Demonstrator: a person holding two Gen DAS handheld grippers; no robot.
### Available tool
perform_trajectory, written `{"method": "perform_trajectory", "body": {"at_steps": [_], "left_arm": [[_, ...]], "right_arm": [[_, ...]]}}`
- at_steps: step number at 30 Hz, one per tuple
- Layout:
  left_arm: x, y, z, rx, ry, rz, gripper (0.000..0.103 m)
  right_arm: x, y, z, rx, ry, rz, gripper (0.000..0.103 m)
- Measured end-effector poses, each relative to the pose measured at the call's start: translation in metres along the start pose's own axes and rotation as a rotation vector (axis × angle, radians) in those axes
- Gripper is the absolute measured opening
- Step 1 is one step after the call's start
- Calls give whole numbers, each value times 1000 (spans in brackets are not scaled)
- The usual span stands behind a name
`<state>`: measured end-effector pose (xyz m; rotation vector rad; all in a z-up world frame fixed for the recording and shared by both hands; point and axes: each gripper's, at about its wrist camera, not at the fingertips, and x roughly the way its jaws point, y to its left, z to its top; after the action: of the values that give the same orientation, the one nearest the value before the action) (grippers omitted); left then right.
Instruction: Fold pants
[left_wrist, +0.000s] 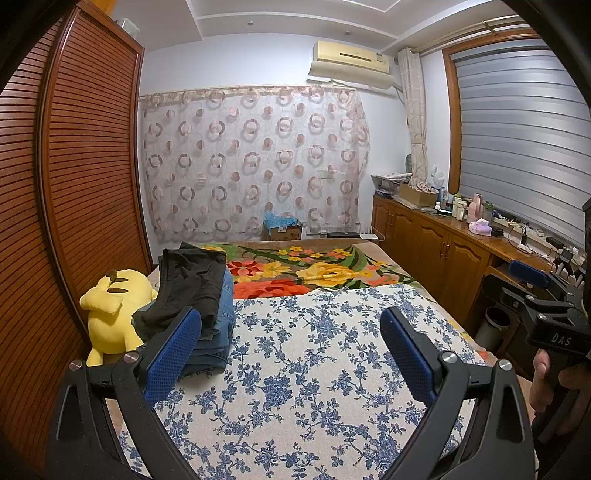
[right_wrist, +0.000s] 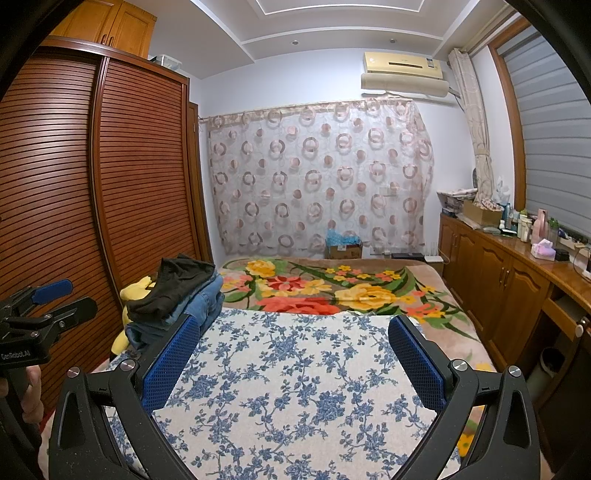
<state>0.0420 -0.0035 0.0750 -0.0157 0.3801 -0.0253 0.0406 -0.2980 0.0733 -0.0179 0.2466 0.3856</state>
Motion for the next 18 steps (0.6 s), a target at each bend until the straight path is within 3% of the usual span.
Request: {"method": "perform_trajectory", "body": {"at_steps": [18], "left_arm": [[0,2,-3,0,-1,-1,98]], "right_arm": [[-1,-1,1,2,2,0,102]]}}
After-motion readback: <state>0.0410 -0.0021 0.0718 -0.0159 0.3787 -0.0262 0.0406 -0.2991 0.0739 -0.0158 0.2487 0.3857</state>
